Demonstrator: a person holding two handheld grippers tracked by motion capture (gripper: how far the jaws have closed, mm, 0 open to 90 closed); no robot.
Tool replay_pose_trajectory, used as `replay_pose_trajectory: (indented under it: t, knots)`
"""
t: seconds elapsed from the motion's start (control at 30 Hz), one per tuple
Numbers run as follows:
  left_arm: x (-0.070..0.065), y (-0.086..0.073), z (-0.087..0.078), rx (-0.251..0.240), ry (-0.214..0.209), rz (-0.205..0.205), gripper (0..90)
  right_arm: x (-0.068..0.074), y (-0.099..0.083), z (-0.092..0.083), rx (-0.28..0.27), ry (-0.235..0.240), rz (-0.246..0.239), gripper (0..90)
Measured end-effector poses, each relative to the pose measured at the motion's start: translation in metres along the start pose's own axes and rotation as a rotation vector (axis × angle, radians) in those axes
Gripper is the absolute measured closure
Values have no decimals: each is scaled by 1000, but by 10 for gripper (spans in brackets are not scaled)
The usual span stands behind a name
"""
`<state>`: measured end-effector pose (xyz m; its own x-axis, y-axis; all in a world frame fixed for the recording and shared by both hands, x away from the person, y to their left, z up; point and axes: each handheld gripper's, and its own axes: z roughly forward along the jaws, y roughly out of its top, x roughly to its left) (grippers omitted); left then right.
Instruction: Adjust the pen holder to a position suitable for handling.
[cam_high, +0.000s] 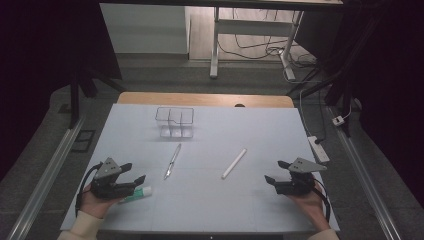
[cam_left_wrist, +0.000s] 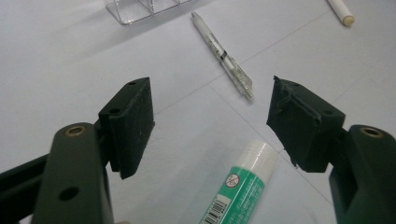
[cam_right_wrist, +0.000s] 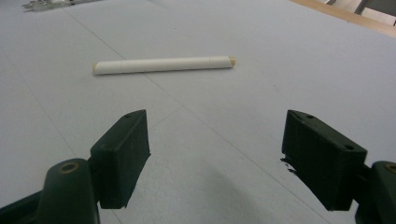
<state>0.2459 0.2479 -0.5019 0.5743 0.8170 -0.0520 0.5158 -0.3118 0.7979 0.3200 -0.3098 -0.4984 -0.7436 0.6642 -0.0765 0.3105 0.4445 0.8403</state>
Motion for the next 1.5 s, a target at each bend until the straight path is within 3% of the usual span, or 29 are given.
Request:
replay_pose_trajectory:
  t: [0.53, 1.07, 1.2, 1.4, 1.5]
  knots:
    - [5, 12, 4, -11, 16, 12, 307, 1, 0, 0, 5, 0, -1, 227]
    - [21, 34, 15, -10, 41, -17, 307, 2, 0, 2, 20, 1, -1, 228]
    - [30, 45, 18, -8, 41, -30, 307, 2, 0, 2, 21, -3, -1, 229]
    - [47, 65, 22, -10, 80, -51, 313, 1, 0, 3, 15, -1, 5, 229]
    - [55, 73, 26, -8, 67, -76, 313, 1, 0, 3, 13, -1, 9, 229]
